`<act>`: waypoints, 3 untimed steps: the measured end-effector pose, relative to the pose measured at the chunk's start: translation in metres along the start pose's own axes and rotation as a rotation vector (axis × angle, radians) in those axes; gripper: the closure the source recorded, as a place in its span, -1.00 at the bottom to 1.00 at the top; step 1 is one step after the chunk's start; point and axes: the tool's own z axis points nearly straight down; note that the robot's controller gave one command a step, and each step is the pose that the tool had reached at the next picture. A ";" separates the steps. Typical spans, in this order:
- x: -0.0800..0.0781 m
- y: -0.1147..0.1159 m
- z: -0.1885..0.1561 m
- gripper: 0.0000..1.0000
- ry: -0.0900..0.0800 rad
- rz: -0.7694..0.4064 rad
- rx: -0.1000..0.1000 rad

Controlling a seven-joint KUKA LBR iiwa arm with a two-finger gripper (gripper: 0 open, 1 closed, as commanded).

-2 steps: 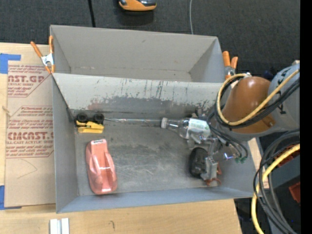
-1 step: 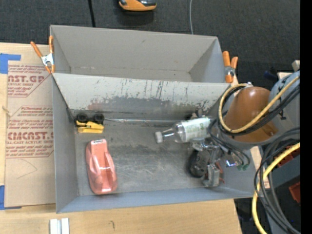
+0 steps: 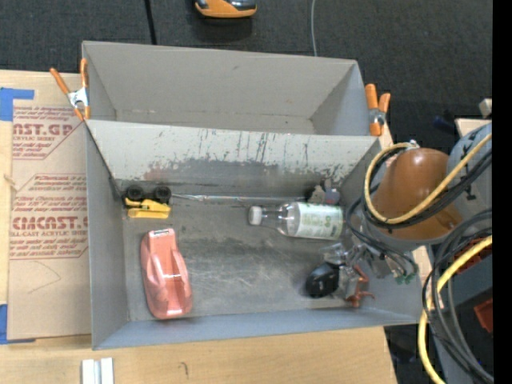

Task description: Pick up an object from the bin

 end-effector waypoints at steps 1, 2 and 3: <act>0.000 0.000 0.000 1.00 0.000 0.000 0.000; -0.019 0.002 -0.110 1.00 -0.001 0.007 0.001; -0.019 0.002 -0.110 1.00 -0.001 0.007 0.000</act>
Offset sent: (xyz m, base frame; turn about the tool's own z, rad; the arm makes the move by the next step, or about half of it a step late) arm 0.0174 0.0060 0.1111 0.0065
